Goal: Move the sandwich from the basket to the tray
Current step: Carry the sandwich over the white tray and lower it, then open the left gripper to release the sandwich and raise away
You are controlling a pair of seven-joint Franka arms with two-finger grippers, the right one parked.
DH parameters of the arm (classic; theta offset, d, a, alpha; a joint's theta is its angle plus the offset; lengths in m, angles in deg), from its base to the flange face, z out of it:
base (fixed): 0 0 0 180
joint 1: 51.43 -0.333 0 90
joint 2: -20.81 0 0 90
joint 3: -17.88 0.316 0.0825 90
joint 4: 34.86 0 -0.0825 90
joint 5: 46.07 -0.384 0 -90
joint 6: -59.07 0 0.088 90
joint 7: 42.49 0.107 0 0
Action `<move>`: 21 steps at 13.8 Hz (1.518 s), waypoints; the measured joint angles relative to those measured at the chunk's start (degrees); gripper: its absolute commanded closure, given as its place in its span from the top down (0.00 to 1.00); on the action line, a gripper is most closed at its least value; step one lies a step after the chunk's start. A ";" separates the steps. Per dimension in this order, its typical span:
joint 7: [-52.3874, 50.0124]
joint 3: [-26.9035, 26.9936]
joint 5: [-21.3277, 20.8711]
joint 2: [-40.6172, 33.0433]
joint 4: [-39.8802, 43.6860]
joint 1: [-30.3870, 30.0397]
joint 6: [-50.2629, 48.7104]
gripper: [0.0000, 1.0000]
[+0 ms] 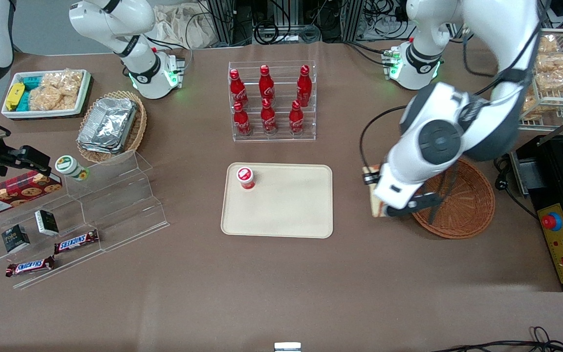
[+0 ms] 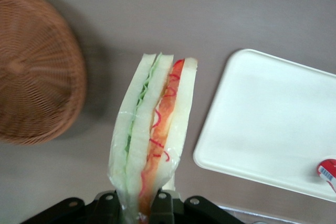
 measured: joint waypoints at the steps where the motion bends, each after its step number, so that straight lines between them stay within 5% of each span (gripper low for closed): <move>1: -0.30 0.00 -0.40 3.55 2.96 2.18 0.27 0.00; 6: -2.02 0.07 -1.15 17.20 10.27 8.79 6.89 0.00; 9: -2.33 0.08 -1.93 21.28 10.72 10.31 9.13 0.11; 11: -3.31 0.07 -4.18 23.13 10.74 11.27 9.95 0.40; 12: -3.77 0.07 -4.77 23.62 10.80 11.63 10.08 0.75; 13: -3.99 0.07 -5.10 23.78 10.83 11.79 10.09 1.00; 21: -4.70 0.54 -5.96 18.57 14.79 9.15 5.61 1.00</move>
